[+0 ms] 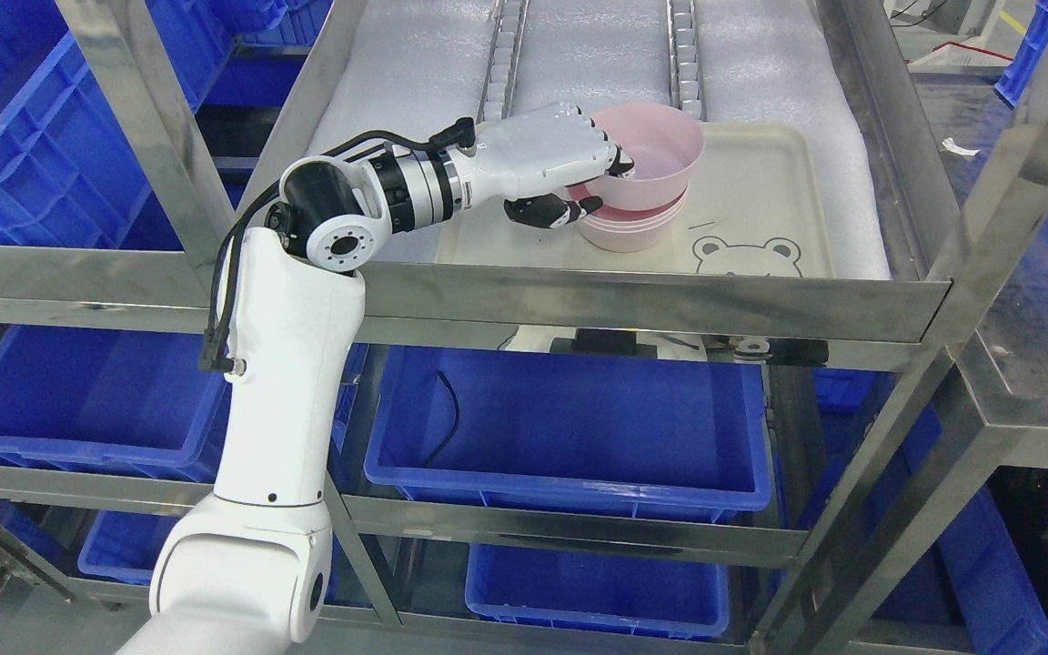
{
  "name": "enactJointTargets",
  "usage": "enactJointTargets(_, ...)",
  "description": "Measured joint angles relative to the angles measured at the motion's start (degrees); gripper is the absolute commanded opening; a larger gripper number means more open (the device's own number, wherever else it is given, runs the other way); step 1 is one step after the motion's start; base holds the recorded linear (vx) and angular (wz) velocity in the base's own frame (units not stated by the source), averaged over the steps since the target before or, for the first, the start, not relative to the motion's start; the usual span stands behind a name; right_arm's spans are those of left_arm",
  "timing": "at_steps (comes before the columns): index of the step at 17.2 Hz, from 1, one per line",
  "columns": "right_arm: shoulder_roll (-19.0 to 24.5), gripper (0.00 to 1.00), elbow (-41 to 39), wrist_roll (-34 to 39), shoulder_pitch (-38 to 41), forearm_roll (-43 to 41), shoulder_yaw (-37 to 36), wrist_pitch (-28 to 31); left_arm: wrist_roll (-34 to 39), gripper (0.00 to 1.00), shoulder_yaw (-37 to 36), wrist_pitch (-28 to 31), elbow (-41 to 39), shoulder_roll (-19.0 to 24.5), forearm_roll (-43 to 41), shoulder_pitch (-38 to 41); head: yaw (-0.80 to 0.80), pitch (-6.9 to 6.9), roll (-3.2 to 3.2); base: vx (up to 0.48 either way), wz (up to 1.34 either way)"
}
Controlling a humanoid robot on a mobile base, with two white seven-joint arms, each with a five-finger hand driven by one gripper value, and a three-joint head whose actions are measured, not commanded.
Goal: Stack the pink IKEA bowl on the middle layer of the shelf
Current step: 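Lower the held pink bowl into the pink bowl on the tray, then open the left hand and withdraw it from the stacked bowls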
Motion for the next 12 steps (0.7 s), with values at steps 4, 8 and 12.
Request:
enactJointTargets(4,0.0,1.0,0.0,0.0,0.0,0.0,0.0,0.0,-0.7,0.15,-0.3,0.0,0.1,0.0,0.1,-0.4,0.0,0.0,0.0,0.0,0.0)
enactJointTargets(8,0.0,1.0,0.0,0.0,0.0,0.0,0.0,0.0,-1.2,0.46,-0.5,0.0,0.4,0.0,0.1,-1.8,0.0,0.0,0.0,0.0,0.0)
enactJointTargets(12,0.0,1.0,0.0,0.0,0.0,0.0,0.0,0.0,-0.9,0.72,-0.3,0.0,0.8,0.0,0.0,-3.2,0.0,0.0,0.0,0.0,0.0)
